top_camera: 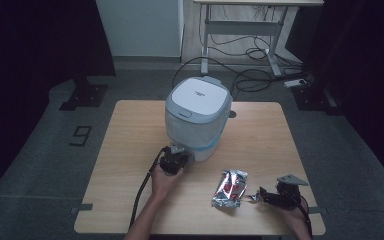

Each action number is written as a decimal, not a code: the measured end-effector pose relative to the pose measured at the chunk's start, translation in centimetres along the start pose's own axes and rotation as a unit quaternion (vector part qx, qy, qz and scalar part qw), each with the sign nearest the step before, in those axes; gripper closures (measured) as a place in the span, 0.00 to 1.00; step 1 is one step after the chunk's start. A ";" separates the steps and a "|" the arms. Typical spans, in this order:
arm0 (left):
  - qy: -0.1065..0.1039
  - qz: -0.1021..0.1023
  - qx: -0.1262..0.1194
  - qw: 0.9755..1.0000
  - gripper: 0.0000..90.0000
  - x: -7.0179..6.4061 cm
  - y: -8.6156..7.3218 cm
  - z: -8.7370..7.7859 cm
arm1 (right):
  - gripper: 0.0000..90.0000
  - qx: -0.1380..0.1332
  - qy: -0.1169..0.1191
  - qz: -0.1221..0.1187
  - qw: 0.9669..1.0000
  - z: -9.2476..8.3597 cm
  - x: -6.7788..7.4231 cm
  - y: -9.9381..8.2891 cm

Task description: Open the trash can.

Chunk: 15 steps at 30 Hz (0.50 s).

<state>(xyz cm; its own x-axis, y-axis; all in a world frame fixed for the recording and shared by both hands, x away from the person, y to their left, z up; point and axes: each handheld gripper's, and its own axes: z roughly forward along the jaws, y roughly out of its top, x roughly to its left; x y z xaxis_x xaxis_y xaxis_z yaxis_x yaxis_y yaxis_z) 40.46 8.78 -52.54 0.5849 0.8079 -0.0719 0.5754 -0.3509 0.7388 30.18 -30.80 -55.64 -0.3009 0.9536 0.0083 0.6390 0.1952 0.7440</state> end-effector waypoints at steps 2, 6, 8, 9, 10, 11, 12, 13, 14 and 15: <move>0.000 0.000 0.003 1.000 1.00 0.0 0.0 0.0 | 0.17 0.000 0.000 0.000 1.000 0.0 0.0 0.0; 0.003 0.002 0.009 1.000 1.00 -0.1 0.0 0.2 | 0.17 0.000 0.000 0.000 1.000 0.0 0.0 0.0; -0.003 -0.005 0.018 1.000 1.00 0.1 0.0 0.3 | 0.17 0.000 0.000 0.000 1.000 0.0 0.0 0.0; -0.003 -0.005 0.018 1.000 1.00 0.1 0.0 0.3 | 0.17 0.000 0.000 0.000 1.000 0.0 0.0 0.0; -0.004 -0.005 0.022 1.000 1.00 0.1 0.0 0.4 | 0.17 0.000 0.000 0.000 1.000 0.0 0.0 0.0; -0.005 -0.007 0.031 0.999 1.00 0.2 -0.1 0.6 | 0.17 0.000 0.000 0.000 1.000 0.0 0.0 0.0; -0.006 -0.009 0.033 0.999 1.00 0.2 -0.2 0.6 | 0.17 0.000 0.000 0.000 1.000 0.0 0.0 0.0; -0.007 -0.013 0.033 0.999 1.00 0.3 -0.1 0.7 | 0.17 0.000 0.000 0.000 1.000 0.0 0.0 0.0; -0.007 -0.013 0.033 0.999 1.00 0.3 -0.1 0.7 | 0.17 0.000 0.000 0.000 1.000 0.0 0.0 0.0; -0.008 -0.014 0.032 0.999 1.00 0.3 -0.1 0.7 | 0.17 0.000 0.000 0.000 1.000 0.0 0.0 0.0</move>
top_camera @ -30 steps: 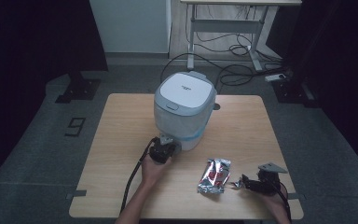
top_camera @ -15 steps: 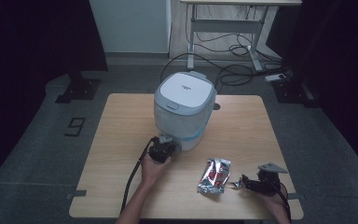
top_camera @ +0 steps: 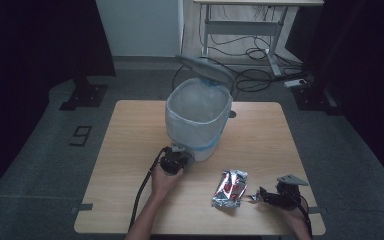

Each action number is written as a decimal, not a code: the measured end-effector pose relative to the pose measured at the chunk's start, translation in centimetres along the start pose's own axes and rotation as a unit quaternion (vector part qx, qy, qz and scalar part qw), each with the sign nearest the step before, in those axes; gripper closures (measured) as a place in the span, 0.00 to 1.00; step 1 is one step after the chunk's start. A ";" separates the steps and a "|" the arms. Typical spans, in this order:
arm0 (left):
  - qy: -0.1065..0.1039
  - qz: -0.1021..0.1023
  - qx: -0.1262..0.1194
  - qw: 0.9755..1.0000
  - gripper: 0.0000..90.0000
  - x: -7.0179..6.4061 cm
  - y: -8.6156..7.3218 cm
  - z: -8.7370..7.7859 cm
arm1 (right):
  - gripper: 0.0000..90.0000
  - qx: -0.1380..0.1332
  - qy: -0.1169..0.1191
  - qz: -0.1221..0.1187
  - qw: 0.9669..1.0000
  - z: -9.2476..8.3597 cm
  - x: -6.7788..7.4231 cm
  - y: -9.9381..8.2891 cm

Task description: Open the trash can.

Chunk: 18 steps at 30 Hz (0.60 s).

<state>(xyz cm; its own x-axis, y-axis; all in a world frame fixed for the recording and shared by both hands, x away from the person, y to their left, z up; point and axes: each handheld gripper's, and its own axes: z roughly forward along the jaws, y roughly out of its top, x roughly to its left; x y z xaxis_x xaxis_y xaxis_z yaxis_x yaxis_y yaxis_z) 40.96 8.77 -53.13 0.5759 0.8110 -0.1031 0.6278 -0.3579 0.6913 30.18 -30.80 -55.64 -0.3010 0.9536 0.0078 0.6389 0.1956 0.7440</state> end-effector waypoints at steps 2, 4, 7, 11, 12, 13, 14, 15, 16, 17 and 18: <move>-0.002 -0.003 -0.001 1.000 1.00 0.0 0.0 0.0 | 0.17 0.000 0.000 0.000 1.000 0.0 0.0 0.0; -0.001 0.000 -0.001 1.000 1.00 0.0 0.0 0.0 | 0.17 0.000 -0.001 0.001 1.000 0.0 0.0 0.0; -0.001 0.003 -0.006 1.000 1.00 0.0 -0.2 0.0 | 0.17 0.000 -0.001 0.002 1.000 0.0 0.0 0.0; -0.001 0.004 -0.007 1.000 1.00 0.0 -0.2 0.0 | 0.17 0.000 -0.001 0.001 1.000 0.0 0.0 0.0; -0.001 0.004 -0.008 1.000 1.00 0.0 -0.2 0.0 | 0.17 0.000 -0.001 0.001 1.000 0.0 0.0 0.0; -0.001 0.003 -0.008 1.000 1.00 0.0 -0.2 0.0 | 0.17 0.000 -0.001 0.001 1.000 0.0 0.0 0.0; -0.001 0.003 -0.008 1.000 1.00 0.0 -0.2 0.0 | 0.17 0.000 -0.001 0.002 1.000 0.0 0.0 0.0; -0.002 0.002 -0.008 1.000 1.00 0.1 -0.2 0.0 | 0.17 0.000 -0.001 0.002 1.000 0.0 0.0 0.0; -0.002 0.002 -0.008 1.000 1.00 0.1 -0.2 0.0 | 0.17 0.000 -0.001 0.002 1.000 0.0 0.0 0.0; -0.002 0.001 -0.007 1.000 1.00 0.1 -0.2 0.0 | 0.18 -0.001 0.000 0.003 1.000 0.0 0.0 0.0; -0.002 0.001 -0.007 1.000 1.00 0.1 -0.2 0.0 | 0.18 -0.001 0.000 0.003 1.000 0.0 0.0 0.0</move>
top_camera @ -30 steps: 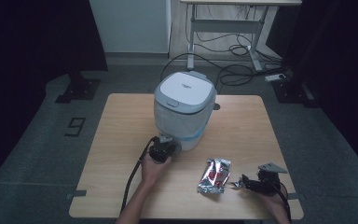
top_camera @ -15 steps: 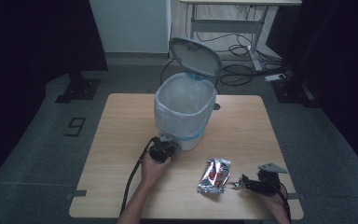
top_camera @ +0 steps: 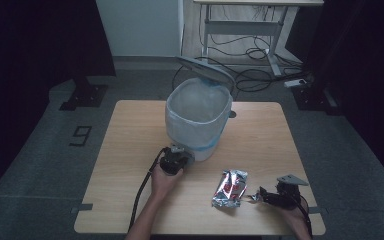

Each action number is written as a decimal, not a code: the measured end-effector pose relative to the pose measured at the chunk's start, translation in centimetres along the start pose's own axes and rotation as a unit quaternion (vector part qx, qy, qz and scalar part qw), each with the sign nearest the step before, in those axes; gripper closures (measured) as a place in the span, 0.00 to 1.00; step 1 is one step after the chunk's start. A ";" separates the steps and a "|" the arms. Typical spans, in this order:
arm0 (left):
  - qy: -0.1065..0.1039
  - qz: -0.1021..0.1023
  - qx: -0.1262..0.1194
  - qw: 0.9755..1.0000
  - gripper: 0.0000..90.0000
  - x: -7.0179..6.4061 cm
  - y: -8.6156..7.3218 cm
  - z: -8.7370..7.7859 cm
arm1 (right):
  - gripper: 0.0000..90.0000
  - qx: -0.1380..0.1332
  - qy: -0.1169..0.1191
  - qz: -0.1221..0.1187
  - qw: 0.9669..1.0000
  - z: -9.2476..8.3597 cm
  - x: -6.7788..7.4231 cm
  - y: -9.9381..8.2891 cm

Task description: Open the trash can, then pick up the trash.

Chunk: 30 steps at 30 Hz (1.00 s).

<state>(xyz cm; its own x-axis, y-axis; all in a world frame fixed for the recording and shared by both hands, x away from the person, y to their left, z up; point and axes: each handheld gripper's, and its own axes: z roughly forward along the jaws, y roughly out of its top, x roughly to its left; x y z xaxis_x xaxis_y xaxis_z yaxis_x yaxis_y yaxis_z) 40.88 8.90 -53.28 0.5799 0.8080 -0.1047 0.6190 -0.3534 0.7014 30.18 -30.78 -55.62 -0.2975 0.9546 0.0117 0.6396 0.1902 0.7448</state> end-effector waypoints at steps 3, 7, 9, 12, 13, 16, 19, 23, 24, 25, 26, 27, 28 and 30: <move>0.000 0.001 0.001 1.000 1.00 0.0 0.0 0.0 | 0.22 0.000 0.019 0.019 1.000 -0.1 -0.4 0.3; 0.000 0.002 0.002 1.000 1.00 0.0 0.1 0.0 | 0.23 -0.016 0.026 0.026 0.999 -0.6 -0.6 0.6; 0.001 0.003 0.003 1.000 1.00 0.0 0.1 0.0 | 0.26 -0.030 0.032 0.025 0.999 -1.2 -0.4 0.9; 0.002 0.003 0.004 1.000 1.00 0.0 0.1 0.0 | 0.27 -0.037 0.039 0.018 0.998 -1.5 -0.1 1.0; 0.002 0.003 0.004 1.000 1.00 -0.1 0.1 0.0 | 0.28 -0.040 0.041 0.016 0.998 -1.6 0.0 1.1; 0.001 0.002 0.004 1.000 1.00 0.0 0.1 0.0 | 0.31 -0.049 0.046 0.006 0.998 -1.9 0.5 1.3; 0.000 0.002 0.005 1.000 1.00 0.0 0.1 0.0 | 0.33 -0.060 0.052 0.002 0.997 -2.1 0.9 1.7; 0.000 0.003 0.005 1.000 1.00 0.0 0.1 0.0 | 0.36 -0.067 0.060 -0.002 0.996 -2.2 1.3 1.9; 0.000 0.003 0.005 1.000 1.00 0.0 0.1 0.0 | 0.36 -0.067 0.060 -0.002 0.996 -2.2 1.3 1.9; 0.000 0.004 0.005 1.000 1.00 0.0 0.1 0.0 | 0.37 -0.068 0.063 -0.003 0.996 -2.2 1.4 2.0; 0.000 0.004 0.006 1.000 1.00 0.0 0.1 0.0 | 0.38 -0.068 0.064 -0.004 0.996 -2.1 1.5 2.1; 0.001 0.004 0.006 1.000 1.00 0.0 0.1 0.0 | 0.38 -0.069 0.065 -0.005 0.995 -2.1 1.6 2.2; 0.001 0.004 0.006 1.000 1.00 0.0 0.1 0.0 | 0.40 -0.069 0.068 -0.006 0.995 -1.9 1.8 2.4; 0.001 0.004 0.006 1.000 1.00 -0.1 0.1 0.0 | 0.40 -0.069 0.070 -0.008 0.995 -1.8 1.9 2.5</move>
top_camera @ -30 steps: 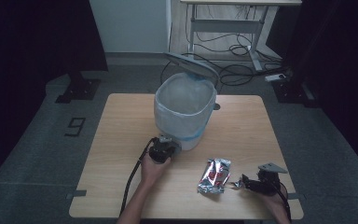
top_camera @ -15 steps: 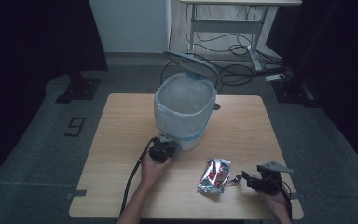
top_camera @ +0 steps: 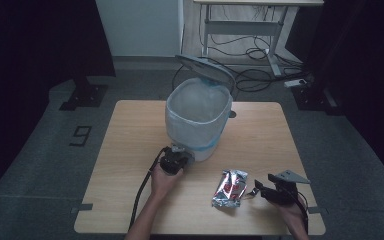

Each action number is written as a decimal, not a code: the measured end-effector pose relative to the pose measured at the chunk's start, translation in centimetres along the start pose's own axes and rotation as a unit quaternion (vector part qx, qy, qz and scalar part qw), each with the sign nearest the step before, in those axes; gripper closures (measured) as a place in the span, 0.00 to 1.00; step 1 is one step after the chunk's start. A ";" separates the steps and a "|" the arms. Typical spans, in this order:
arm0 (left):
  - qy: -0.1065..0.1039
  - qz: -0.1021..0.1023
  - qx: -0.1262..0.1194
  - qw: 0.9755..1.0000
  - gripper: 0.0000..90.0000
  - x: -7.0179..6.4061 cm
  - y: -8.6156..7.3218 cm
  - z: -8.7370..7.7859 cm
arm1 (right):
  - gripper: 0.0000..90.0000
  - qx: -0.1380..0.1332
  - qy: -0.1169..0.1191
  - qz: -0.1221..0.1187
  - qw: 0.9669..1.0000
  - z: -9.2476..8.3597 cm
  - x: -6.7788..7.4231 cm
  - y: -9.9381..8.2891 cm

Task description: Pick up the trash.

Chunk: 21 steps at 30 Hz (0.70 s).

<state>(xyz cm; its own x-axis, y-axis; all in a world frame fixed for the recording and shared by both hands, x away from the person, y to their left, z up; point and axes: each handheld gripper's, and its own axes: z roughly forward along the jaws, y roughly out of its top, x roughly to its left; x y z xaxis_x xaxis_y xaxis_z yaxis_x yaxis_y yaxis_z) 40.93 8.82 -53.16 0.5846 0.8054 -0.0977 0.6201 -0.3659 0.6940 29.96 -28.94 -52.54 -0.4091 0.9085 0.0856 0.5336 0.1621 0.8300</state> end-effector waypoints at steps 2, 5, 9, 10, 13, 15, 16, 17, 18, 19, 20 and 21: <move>0.000 0.000 0.000 1.000 1.00 0.0 0.0 0.0 | 0.42 0.004 0.006 -0.005 1.000 0.6 0.3 0.2; 0.000 0.002 0.001 1.000 1.00 0.0 0.0 0.0 | 0.43 0.008 0.007 -0.007 1.000 1.1 0.3 0.3; -0.001 0.001 0.003 1.000 1.00 0.0 0.1 0.0 | 0.46 0.013 0.009 -0.004 1.000 2.4 0.4 0.9; -0.001 0.001 0.003 1.000 1.00 0.0 0.1 0.0 | 0.46 0.013 0.011 -0.005 1.000 2.6 0.5 1.1; -0.003 -0.003 0.004 1.000 1.00 0.1 0.1 0.0 | 0.47 0.014 0.014 -0.008 1.000 3.0 0.7 1.3; -0.003 -0.003 0.004 1.000 1.00 0.1 0.1 0.0 | 0.48 0.014 0.017 -0.009 1.000 3.3 0.9 1.5; -0.003 -0.003 0.004 1.000 1.00 0.1 0.1 0.0 | 0.49 0.015 0.019 -0.008 1.000 3.4 1.0 1.6; -0.002 -0.002 0.004 1.000 1.00 0.1 0.1 0.0 | 0.49 0.016 0.023 -0.010 1.000 3.8 1.3 1.8; -0.002 -0.002 0.004 1.000 1.00 0.1 0.1 0.0 | 0.49 0.016 0.023 -0.010 1.000 3.8 1.3 1.8; -0.002 -0.001 0.004 1.000 1.00 0.1 0.1 0.0 | 0.50 0.017 0.026 -0.011 0.999 3.9 1.5 1.9; -0.001 0.000 0.004 1.000 1.00 0.1 0.1 0.0 | 0.50 0.022 0.031 -0.015 0.999 4.3 1.9 1.9; -0.001 0.000 0.003 1.000 1.00 0.1 0.1 0.0 | 0.50 0.026 0.032 -0.017 0.999 4.4 2.1 1.9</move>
<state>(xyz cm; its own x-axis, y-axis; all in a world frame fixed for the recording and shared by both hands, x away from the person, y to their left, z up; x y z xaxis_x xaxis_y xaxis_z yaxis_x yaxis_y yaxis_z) 41.04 8.82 -53.10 0.5864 0.8040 -0.0989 0.6231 -0.3697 0.6893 33.40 -24.98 -53.23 -0.4728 0.8760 0.0949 0.5558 0.2129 0.8036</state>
